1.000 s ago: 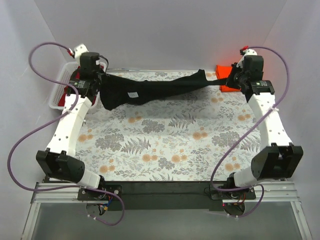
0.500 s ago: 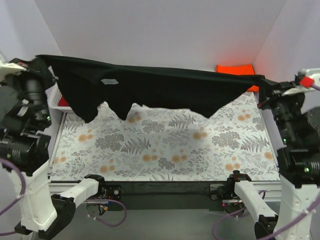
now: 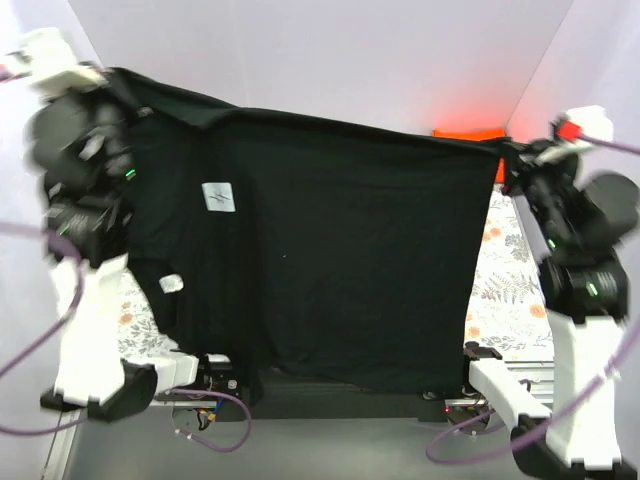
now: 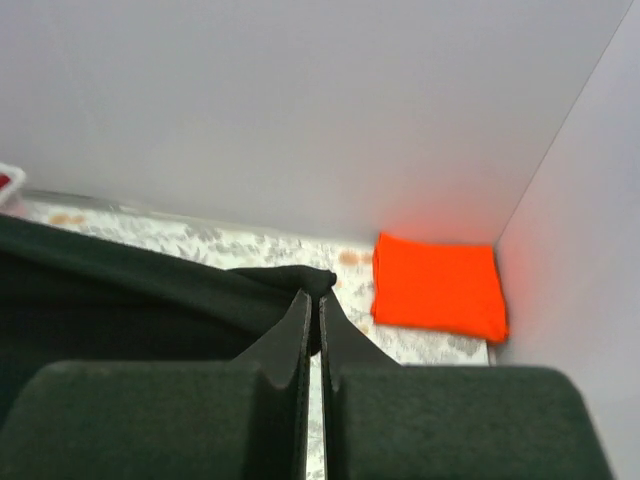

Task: Fold and stack the t-shirts
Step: Flatten the tshirt out, then fold the tshirt

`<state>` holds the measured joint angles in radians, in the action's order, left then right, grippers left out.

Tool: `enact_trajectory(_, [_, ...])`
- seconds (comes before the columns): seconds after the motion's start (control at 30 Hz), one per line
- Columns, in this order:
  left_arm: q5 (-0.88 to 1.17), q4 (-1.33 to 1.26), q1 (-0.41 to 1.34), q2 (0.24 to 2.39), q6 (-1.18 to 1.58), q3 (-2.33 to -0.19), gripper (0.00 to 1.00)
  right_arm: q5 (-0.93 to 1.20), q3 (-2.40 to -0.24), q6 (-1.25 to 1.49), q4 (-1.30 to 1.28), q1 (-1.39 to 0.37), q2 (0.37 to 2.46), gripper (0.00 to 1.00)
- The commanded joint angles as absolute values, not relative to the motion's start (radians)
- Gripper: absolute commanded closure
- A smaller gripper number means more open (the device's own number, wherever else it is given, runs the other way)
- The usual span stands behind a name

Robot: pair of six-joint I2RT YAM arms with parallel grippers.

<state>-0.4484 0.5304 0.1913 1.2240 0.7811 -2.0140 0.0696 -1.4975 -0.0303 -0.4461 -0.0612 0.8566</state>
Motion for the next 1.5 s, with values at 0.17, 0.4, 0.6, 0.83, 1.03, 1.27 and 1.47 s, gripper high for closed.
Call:
enact_trajectory(0.17, [-0.387,0.306,0.176,1.498,0.811,-1.597,1.0,-0.051,-1.149,-0.023,-0.16,-0.046,1.136,0.99])
enact_trajectory(0.4, [-0.331,0.253,0.176,1.811,0.874,-1.554,1.0,-0.043,-1.071,-0.008,0.072,-0.043,1.449,0.99])
enact_trajectory(0.6, [-0.288,0.25,0.175,2.006,0.885,-1.609,1.0,-0.008,-1.173,-0.011,0.121,-0.034,1.709,0.99])
enact_trajectory(0.83, [-0.236,0.293,0.173,2.079,0.925,-1.631,1.0,0.073,-1.252,-0.008,0.118,-0.011,1.855,0.99])
enact_trajectory(1.03, [-0.255,0.389,0.173,2.013,0.983,-1.64,1.0,0.107,-1.284,0.017,0.088,0.032,1.87,0.99])
enact_trajectory(1.27, [-0.246,0.584,0.169,1.915,1.072,-1.661,1.0,0.098,-1.278,0.015,0.045,0.044,1.804,0.99])
enact_trajectory(1.47, [-0.207,0.658,0.169,1.789,1.135,-1.592,1.0,0.084,-1.249,0.011,0.017,0.048,1.758,0.99])
